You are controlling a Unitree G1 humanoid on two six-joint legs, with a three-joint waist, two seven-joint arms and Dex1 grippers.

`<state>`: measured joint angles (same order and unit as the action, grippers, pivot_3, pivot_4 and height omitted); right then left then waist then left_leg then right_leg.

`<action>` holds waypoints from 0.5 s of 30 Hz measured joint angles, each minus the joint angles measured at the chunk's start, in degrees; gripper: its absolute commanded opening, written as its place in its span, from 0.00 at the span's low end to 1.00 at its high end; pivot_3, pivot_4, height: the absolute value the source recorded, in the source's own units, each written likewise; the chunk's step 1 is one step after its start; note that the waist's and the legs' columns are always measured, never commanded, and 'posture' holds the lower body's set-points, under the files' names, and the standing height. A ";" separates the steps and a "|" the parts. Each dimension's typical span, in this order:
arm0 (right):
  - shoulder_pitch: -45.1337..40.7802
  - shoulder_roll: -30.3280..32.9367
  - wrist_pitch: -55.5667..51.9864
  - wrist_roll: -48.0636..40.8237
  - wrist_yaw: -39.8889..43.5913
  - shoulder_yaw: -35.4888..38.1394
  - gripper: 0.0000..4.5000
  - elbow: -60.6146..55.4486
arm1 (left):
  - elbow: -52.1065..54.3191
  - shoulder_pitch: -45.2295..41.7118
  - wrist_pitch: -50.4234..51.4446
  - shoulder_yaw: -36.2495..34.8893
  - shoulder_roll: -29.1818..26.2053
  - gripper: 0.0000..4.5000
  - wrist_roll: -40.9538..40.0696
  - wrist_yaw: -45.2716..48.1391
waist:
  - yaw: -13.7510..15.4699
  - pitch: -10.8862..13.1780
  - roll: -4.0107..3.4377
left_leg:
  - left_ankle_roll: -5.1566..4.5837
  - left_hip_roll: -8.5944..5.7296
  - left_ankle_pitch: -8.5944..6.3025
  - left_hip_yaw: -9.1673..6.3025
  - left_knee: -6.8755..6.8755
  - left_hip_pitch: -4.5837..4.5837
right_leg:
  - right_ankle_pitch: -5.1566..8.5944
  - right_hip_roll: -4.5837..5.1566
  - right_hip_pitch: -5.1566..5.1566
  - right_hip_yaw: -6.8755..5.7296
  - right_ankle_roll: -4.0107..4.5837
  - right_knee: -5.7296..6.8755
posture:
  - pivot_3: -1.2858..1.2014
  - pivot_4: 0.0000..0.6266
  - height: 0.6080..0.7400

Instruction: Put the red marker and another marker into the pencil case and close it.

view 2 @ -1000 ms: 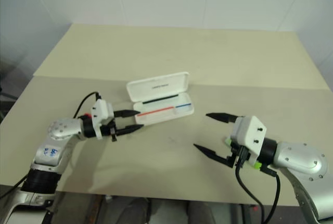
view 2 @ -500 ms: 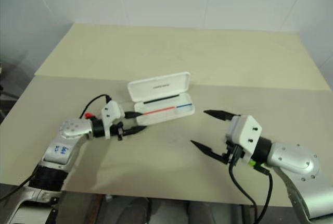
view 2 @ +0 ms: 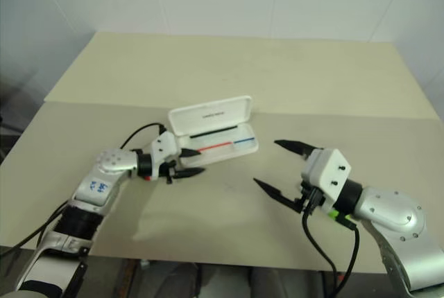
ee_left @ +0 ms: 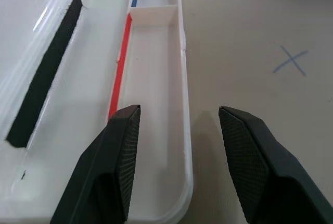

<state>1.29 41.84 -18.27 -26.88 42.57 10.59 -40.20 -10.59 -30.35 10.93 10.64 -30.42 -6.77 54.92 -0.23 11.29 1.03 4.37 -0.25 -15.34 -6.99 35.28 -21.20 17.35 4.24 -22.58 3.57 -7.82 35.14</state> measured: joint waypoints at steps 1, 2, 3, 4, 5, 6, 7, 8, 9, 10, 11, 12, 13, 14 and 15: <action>-0.23 -0.08 -0.12 0.00 -0.15 -0.41 1.00 0.00 | -0.34 -0.40 0.22 0.07 0.00 0.44 0.21 -0.01 | 0.02 0.00 0.00 | 0.00 0.00 0.00 0.00 0.00 0.00 | 0.00 0.00 0.00 0.00 0.00 0.00 | 0.52 0.24 1.00; -0.33 -0.22 -0.29 0.00 -0.32 -0.83 1.00 0.00 | -0.67 -0.75 0.54 0.06 0.00 0.36 0.36 -0.07 | 0.02 0.00 0.00 | 0.00 0.00 0.00 0.00 0.00 0.00 | 0.00 0.00 0.00 0.00 0.00 0.00 | 0.52 0.24 1.00; -0.33 -0.32 -0.41 0.00 -0.45 -1.01 1.00 0.00 | -0.75 -0.88 0.85 0.05 0.00 0.30 0.42 -0.09 | 0.01 0.00 0.00 | 0.00 0.00 0.00 0.00 0.00 0.00 | 0.00 0.00 0.00 0.00 0.00 0.00 | 0.52 0.24 1.00; -0.33 -0.39 -0.47 0.00 -0.60 -1.12 1.00 0.00 | -0.79 -0.97 1.21 0.09 0.00 0.21 0.51 -0.06 | -0.01 0.00 0.00 | 0.00 0.00 0.00 0.01 0.00 -0.01 | 0.00 0.00 0.00 0.00 0.00 0.00 | 0.52 0.24 1.00; -0.35 -0.51 -0.50 0.00 -0.76 -1.12 1.00 0.00 | -0.78 -1.05 1.61 0.31 0.00 0.14 0.52 0.09 | -0.01 0.00 0.00 | 0.00 0.00 0.00 0.00 0.00 0.00 | 0.00 0.00 0.00 0.00 0.00 0.00 | 0.52 0.24 1.00; -0.41 -0.62 -0.53 0.00 -0.91 -1.17 1.00 0.00 | -0.78 -1.20 1.90 0.59 0.00 0.07 0.53 0.16 | 0.00 0.00 0.00 | 0.00 0.00 0.00 0.00 0.00 0.00 | 0.00 0.00 0.00 0.00 0.00 0.00 | 0.52 0.24 1.00; -0.45 -0.69 -0.55 0.00 -1.05 -1.20 1.00 0.00 | -0.65 -1.41 2.28 0.71 -0.04 0.00 0.53 0.32 | 0.02 0.00 0.00 | 0.00 0.00 0.00 0.00 0.00 0.01 | 0.00 0.00 0.00 0.00 0.00 0.04 | 0.52 0.24 1.00; -0.51 -0.69 -0.59 0.00 -1.16 -1.23 1.00 0.00 | -0.46 -1.69 2.65 0.86 -0.12 0.00 0.69 0.35 | 0.06 0.00 0.00 | -0.01 -0.01 0.01 0.00 0.01 0.03 | 0.00 0.00 0.00 0.00 0.00 0.08 | 0.52 0.24 1.00; -0.58 -0.72 -0.60 0.00 -1.21 -1.25 1.00 -0.01 | -0.43 -1.79 3.00 0.98 -0.12 0.00 0.85 0.32 | 0.08 0.00 0.00 | -0.02 -0.01 0.02 0.00 0.04 0.03 | 0.00 0.00 0.00 0.00 0.00 0.12 | 0.52 0.24 1.00; -0.58 -0.72 -0.60 0.00 -1.26 -1.25 1.00 -0.01 | -0.31 -1.86 3.38 1.07 -0.18 0.00 1.01 0.33 | 0.08 0.00 0.00 | -0.02 -0.01 0.03 0.00 0.06 0.04 | 0.00 0.00 0.00 0.00 0.01 0.17 | 0.52 0.24 1.00; -0.60 -0.72 -0.61 -0.01 -1.27 -1.25 1.00 -0.01 | -0.13 -2.01 3.54 1.25 -0.37 0.00 1.23 0.57 | 0.04 0.00 0.00 | -0.02 -0.01 0.03 0.00 0.11 0.04 | 0.01 0.00 0.00 0.00 0.02 0.21 | 0.52 0.24 1.00; -0.62 -0.72 -0.61 -0.01 -1.27 -1.25 1.00 -0.01 | 0.16 -2.15 3.64 1.49 -0.78 0.00 1.41 0.97 | -0.05 0.00 0.00 | -0.02 -0.01 0.03 0.00 0.14 0.05 | 0.01 0.00 0.00 0.00 0.03 0.25 | 0.52 0.24 1.00; -0.66 -0.71 -0.62 -0.01 -1.27 -1.25 1.00 -0.01 | 0.60 -2.23 3.78 1.77 -1.33 0.00 1.58 1.49 | -0.13 0.00 0.00 | -0.02 0.00 0.03 0.00 0.14 0.06 | 0.02 -0.01 0.00 0.01 0.05 0.26 | 0.52 0.24 1.00; -0.75 -0.71 -0.64 -0.01 -1.26 -1.25 1.00 0.00 | 0.81 -2.33 3.94 1.85 -1.63 0.00 1.67 2.18 | -0.15 0.00 0.00 | -0.02 0.00 0.03 0.00 0.14 0.06 | 0.02 -0.01 0.00 0.01 0.05 0.27 | 0.52 0.24 1.00; -0.95 -0.71 -0.65 -0.01 -1.26 -1.25 1.00 0.00 | 0.97 -2.37 3.99 1.92 -1.84 0.00 1.67 2.82 | -0.14 0.00 0.00 | -0.02 0.00 0.03 0.00 0.14 0.05 | 0.03 -0.01 0.00 0.00 0.06 0.27 | 0.52 0.24 1.00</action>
<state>0.34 41.13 -18.92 -26.89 41.31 9.34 -40.21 -9.62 -32.72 14.93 12.56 -32.26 -5.10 57.74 -0.37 11.29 1.03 4.36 -0.26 -15.31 -6.99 35.42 -21.15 17.37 4.23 -22.59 3.57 -7.76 35.41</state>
